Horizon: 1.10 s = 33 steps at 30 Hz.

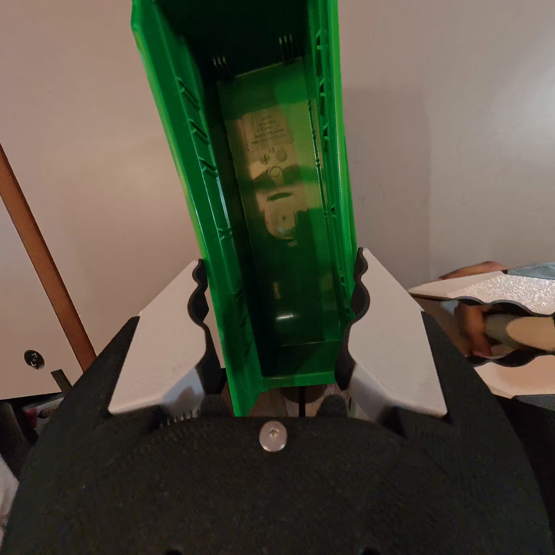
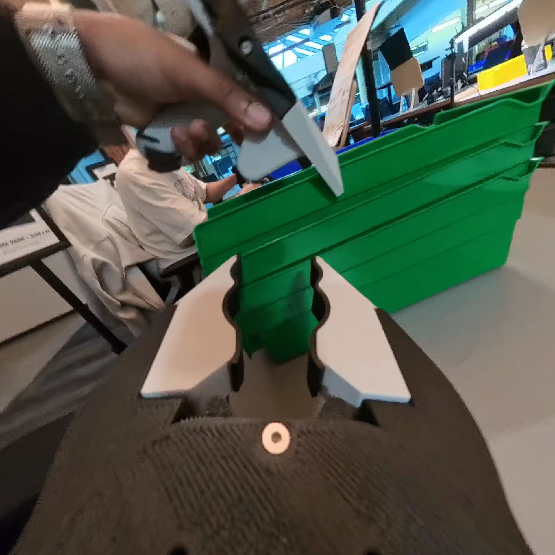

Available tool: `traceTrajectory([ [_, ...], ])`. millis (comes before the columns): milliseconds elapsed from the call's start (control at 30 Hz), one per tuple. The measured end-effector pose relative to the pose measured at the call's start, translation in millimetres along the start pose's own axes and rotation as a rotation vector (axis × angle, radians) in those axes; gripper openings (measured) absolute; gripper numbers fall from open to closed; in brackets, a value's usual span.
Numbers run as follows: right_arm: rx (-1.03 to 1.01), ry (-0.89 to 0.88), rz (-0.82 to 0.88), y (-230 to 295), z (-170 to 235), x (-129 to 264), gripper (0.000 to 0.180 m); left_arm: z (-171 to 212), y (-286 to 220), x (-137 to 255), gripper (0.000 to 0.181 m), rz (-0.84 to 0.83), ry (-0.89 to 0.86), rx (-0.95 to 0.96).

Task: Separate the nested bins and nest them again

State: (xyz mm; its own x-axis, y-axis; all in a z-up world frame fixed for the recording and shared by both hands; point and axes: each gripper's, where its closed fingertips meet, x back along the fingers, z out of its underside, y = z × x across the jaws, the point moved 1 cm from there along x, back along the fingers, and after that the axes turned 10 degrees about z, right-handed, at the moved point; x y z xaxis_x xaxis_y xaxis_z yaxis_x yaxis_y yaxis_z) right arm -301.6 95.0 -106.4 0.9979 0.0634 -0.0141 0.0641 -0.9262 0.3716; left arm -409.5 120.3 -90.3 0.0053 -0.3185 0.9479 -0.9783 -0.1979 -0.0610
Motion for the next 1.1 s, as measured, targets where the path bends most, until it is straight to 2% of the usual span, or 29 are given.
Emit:
traceTrajectory([
  [100, -0.234, 0.049, 0.046, -23, -6, -14, 0.040, -3, -2, -1, 0.099, -0.006, -0.015, 0.002],
  [167, -0.428, 0.076, 0.011, -32, -10, -23, 0.046, -3, -2, -2, 0.097, -0.007, -0.015, 0.003],
  [233, -0.491, 0.117, -0.025, -32, -10, -31, 0.054, -3, -2, -2, 0.097, -0.010, -0.016, 0.003],
  [300, -0.447, 0.157, 0.003, -31, -5, -39, 0.055, -4, -3, -2, 0.099, -0.016, -0.017, 0.000],
  [333, -0.414, 0.175, 0.049, -35, -1, -42, 0.047, -5, -4, -3, 0.098, -0.019, -0.022, 0.001],
  [400, -0.400, 0.179, 0.090, -42, 4, -45, 0.057, -5, -3, -2, 0.098, -0.023, -0.024, 0.004],
  [533, -0.419, 0.202, 0.079, -45, 7, -45, 0.064, -5, -2, -1, 0.098, -0.021, -0.016, 0.008],
  [733, -0.356, 0.220, 0.085, -37, 1, -45, 0.042, -10, -1, 10, 0.098, -0.010, -0.043, 0.025],
  [833, -0.351, 0.223, 0.098, -39, 2, -45, 0.048, -18, -3, 30, 0.097, 0.006, -0.076, 0.028],
  [967, -0.351, 0.226, 0.096, -39, 1, -46, 0.046, -26, -5, 57, 0.098, -0.006, -0.103, 0.022],
  [1100, -0.336, 0.220, 0.107, -40, 0, -45, 0.048, -23, -6, 59, 0.098, -0.033, -0.114, 0.006],
])
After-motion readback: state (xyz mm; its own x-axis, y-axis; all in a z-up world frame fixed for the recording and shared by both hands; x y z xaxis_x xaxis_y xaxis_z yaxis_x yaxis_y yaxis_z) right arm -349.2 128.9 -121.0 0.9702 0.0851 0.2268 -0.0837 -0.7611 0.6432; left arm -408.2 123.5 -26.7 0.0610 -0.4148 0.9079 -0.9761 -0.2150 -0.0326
